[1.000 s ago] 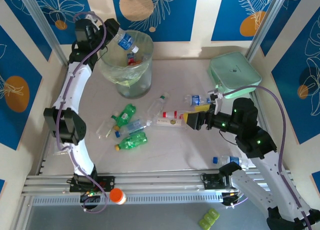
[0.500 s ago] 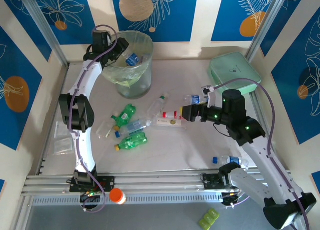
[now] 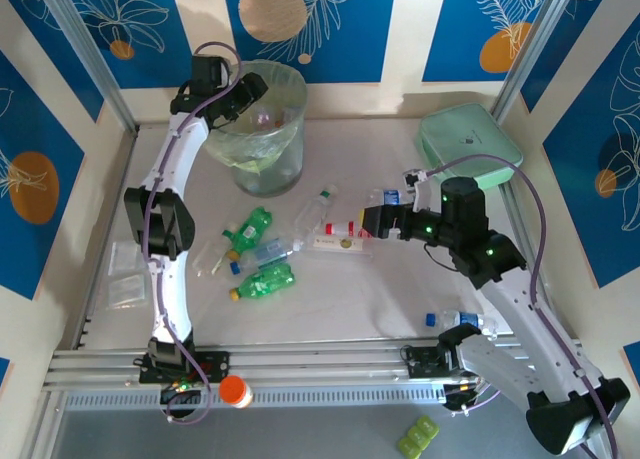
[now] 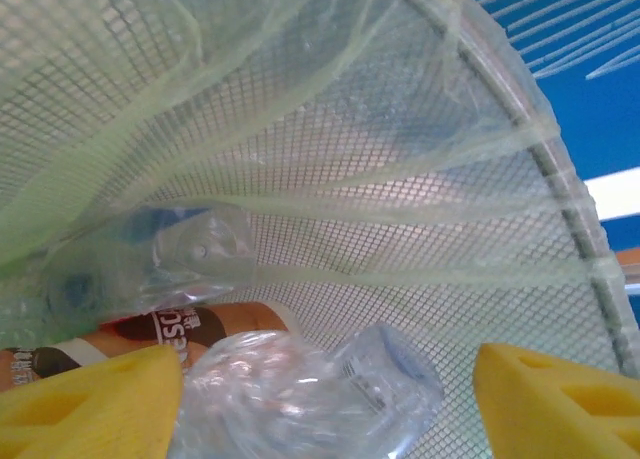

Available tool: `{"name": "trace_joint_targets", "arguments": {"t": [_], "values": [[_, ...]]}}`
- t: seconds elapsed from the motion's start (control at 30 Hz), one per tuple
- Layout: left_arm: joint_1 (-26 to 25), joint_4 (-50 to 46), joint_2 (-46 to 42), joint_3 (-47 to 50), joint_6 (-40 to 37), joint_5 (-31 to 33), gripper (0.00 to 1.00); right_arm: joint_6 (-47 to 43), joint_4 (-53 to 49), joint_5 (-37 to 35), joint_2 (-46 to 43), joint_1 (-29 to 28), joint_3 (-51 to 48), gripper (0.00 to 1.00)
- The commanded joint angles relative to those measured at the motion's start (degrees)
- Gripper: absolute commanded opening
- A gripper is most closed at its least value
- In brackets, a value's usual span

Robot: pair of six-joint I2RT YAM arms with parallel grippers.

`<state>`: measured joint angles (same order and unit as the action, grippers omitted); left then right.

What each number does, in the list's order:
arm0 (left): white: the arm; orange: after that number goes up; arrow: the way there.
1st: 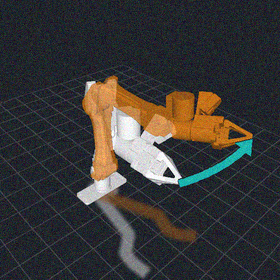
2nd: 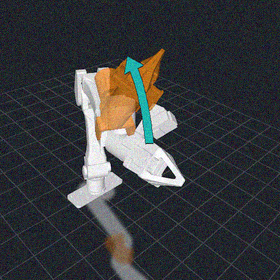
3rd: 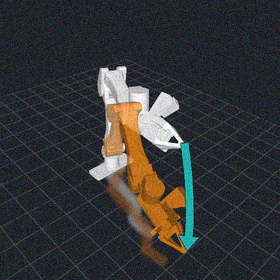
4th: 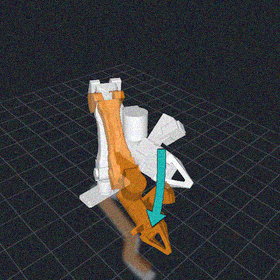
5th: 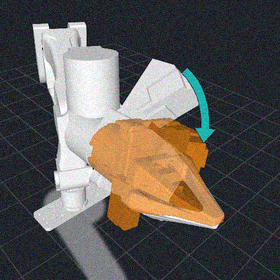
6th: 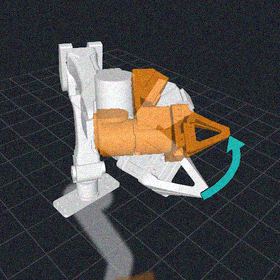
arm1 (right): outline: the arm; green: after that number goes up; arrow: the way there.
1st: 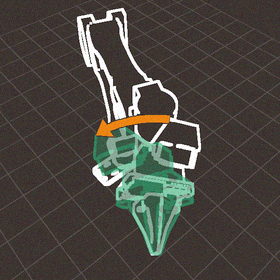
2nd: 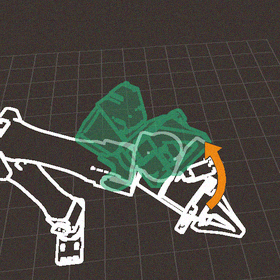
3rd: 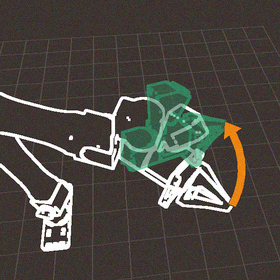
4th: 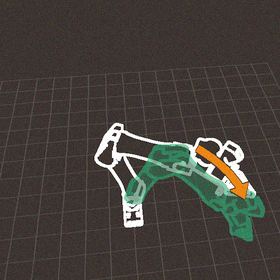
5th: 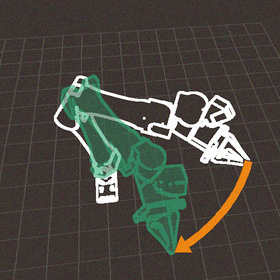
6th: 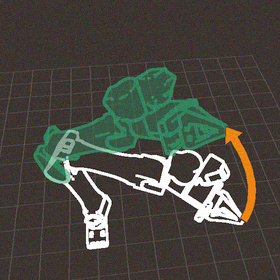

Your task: Put the plastic bottles in the bin

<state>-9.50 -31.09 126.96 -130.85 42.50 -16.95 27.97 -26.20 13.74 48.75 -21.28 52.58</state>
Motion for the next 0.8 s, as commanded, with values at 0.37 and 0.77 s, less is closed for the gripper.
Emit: {"name": "trace_joint_targets", "arguments": {"t": [0.37, 0.77], "values": [[-0.60, -5.28, -8.25, -1.30, -4.55, -0.89, 0.83, 1.82, -11.25, -14.79, -5.04, 0.71, 3.76, 0.99], [-4.04, 4.95, -42.28, 36.41, 7.25, 4.22, 0.86, 34.99, -50.78, -39.12, 4.30, 3.64, 12.15, 0.90]]}}
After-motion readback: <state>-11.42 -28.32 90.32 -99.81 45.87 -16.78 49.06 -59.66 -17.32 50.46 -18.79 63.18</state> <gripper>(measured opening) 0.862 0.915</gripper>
